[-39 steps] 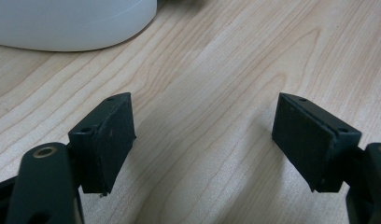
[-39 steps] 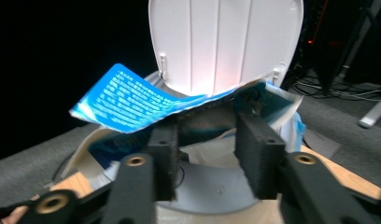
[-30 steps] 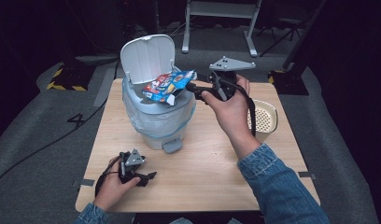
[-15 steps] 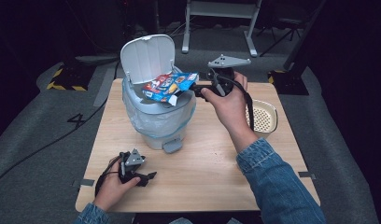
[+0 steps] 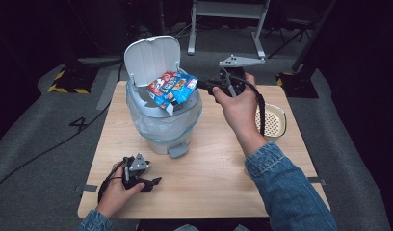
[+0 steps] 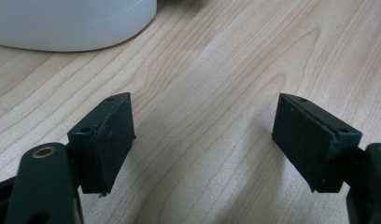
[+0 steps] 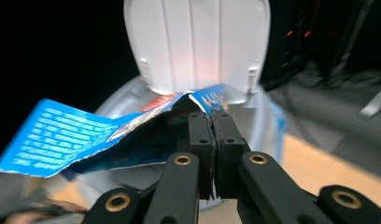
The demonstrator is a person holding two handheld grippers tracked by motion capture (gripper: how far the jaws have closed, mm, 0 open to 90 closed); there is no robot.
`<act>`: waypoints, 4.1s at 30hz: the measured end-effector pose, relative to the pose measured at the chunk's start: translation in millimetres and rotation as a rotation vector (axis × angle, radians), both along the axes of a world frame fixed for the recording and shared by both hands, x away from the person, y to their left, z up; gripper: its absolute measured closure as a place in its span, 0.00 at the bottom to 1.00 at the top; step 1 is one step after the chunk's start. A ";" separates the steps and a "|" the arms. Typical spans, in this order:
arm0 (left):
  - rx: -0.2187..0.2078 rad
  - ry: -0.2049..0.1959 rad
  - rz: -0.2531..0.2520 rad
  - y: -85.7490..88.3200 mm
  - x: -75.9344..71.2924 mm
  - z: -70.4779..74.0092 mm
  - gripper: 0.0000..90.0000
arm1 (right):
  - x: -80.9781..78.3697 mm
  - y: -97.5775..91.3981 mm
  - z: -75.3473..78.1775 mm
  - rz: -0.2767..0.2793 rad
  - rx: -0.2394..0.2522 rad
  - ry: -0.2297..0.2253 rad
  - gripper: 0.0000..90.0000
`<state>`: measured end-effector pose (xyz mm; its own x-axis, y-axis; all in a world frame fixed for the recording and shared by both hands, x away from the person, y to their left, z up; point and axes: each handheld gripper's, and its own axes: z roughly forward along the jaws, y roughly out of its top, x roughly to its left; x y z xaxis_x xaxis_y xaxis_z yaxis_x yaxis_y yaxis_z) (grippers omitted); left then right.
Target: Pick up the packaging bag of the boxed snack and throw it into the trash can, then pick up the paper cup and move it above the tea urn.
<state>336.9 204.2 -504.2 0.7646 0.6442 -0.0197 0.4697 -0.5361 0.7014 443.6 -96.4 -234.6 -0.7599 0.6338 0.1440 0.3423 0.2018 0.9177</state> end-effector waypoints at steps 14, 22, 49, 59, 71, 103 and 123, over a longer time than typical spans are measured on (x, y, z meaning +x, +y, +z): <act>0.002 0.000 -0.001 -0.1 -0.1 0.0 0.24 | -23.2 -8.0 4.9 -0.021 0.046 0.084 0.93; 0.001 -0.001 0.001 -0.3 -0.2 0.0 0.24 | -17.7 6.8 -1.9 0.001 0.033 -0.003 0.57; 0.001 0.005 -0.004 -0.2 0.6 0.2 0.23 | -64.4 -111.4 -26.5 -0.073 -0.145 -0.095 0.29; 0.002 0.004 -0.001 -0.5 0.7 0.1 0.23 | -87.0 -158.1 -63.4 -0.112 -0.170 -0.066 0.23; 0.003 0.004 0.015 -0.7 -1.6 0.1 0.23 | -117.2 -207.3 -141.5 -0.159 -0.223 0.031 0.21; 0.003 0.003 0.019 -1.3 -1.3 0.0 0.23 | -91.0 -188.9 -260.4 -0.157 -0.211 0.129 0.25; 0.003 0.003 0.019 -1.3 -1.4 0.1 0.23 | -89.6 -200.0 -222.9 -0.133 -0.156 0.113 0.34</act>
